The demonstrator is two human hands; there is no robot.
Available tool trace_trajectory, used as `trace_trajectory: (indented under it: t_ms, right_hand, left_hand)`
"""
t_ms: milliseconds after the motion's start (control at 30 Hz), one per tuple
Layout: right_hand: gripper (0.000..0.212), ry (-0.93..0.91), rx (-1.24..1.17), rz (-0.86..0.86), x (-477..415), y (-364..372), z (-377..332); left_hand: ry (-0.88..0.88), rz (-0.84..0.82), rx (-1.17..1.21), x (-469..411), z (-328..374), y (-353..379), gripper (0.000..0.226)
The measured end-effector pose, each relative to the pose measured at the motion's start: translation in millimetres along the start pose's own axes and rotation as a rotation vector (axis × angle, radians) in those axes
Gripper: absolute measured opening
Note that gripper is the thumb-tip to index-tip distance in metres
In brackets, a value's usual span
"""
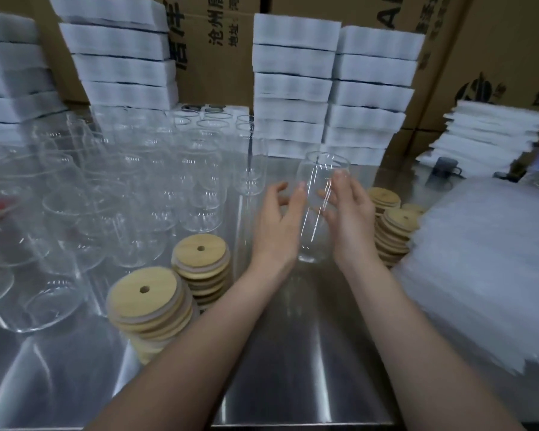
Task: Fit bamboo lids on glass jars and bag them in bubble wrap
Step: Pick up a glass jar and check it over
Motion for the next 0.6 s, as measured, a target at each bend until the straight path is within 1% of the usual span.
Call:
trace_trajectory:
  t_ms: [33, 100, 133, 167, 233, 300, 333, 400, 433, 467, 533, 600]
  right_hand:
    - [0.041, -0.001, -0.005, -0.016, 1, 0, 1]
    - [0.074, 0.002, -0.02, -0.05, 5, 0, 1]
    - [0.083, 0.006, -0.018, -0.069, 7, 0, 2]
    - [0.085, 0.009, -0.005, -0.091, 9, 1, 4]
    - [0.084, 0.028, 0.033, -0.132, 10, 4, 11]
    - [0.078, 0.054, 0.039, -0.175, 11, 8, 15]
    - [0.071, 0.071, 0.036, -0.196, 10, 9, 17]
    - [0.05, 0.112, 0.055, -0.263, 7, 10, 19]
    - [0.045, 0.144, 0.074, -0.306, 6, 10, 20]
    - [0.046, 0.179, 0.082, -0.339, 5, 10, 21]
    - [0.047, 0.258, 0.087, -0.381, 5, 8, 23]
    - [0.051, 0.332, 0.125, -0.416, 7, 7, 25]
  left_hand:
    - [0.005, -0.029, -0.028, 2, 1, 4, 0.042]
    - [0.015, -0.048, -0.068, 6, 1, 8, 0.045]
    - [0.015, -0.046, -0.079, 8, -3, 9, 0.049]
    - [0.016, -0.042, -0.093, 9, -6, 9, 0.055]
    - [0.02, -0.007, -0.139, 11, -13, 5, 0.065]
    - [0.029, 0.033, -0.184, 11, -19, 1, 0.066]
    - [0.036, 0.053, -0.186, 10, -20, -1, 0.065]
    - [0.028, 0.104, -0.134, 11, -20, -2, 0.067]
    - [0.002, 0.136, -0.07, 11, -20, -2, 0.069]
    - [-0.028, 0.167, 0.005, 11, -20, -1, 0.068]
    - [-0.066, 0.207, 0.111, 11, -19, 0, 0.055]
    - [-0.077, 0.232, 0.174, 11, -19, 1, 0.035]
Point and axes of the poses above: each hand's wrist, its own x-axis away from the middle knuckle, its own y-axis out of the palm, z = x × y, the point moved 2 cm from there along -x, towards the middle knuckle, and after that the axes turned 9 degrees about y, right-handed, at the moved point
